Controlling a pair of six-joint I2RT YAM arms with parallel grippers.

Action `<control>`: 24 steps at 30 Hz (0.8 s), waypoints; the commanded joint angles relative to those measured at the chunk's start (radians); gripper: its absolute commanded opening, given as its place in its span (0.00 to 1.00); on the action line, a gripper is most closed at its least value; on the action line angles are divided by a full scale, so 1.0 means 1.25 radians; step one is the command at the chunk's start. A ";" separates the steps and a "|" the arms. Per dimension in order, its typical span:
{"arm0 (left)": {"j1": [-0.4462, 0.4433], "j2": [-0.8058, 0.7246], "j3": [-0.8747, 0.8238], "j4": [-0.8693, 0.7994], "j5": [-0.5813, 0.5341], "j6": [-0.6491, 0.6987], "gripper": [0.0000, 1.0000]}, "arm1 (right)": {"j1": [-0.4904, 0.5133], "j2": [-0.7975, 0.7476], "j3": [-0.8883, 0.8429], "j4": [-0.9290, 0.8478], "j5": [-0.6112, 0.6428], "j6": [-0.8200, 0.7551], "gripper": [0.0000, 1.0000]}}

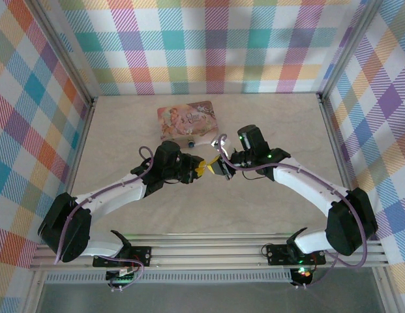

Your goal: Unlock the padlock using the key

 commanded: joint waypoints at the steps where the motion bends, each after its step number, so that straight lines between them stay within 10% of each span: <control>1: -0.009 -0.017 0.015 0.027 0.001 0.013 0.20 | 0.006 -0.009 -0.010 0.004 0.005 0.044 0.00; 14: 0.016 -0.110 0.056 -0.111 -0.079 0.471 0.59 | 0.005 0.022 0.041 -0.047 0.190 0.362 0.00; 24: 0.012 -0.074 0.179 -0.195 0.046 1.026 0.63 | -0.017 0.029 0.097 -0.138 0.180 0.410 0.00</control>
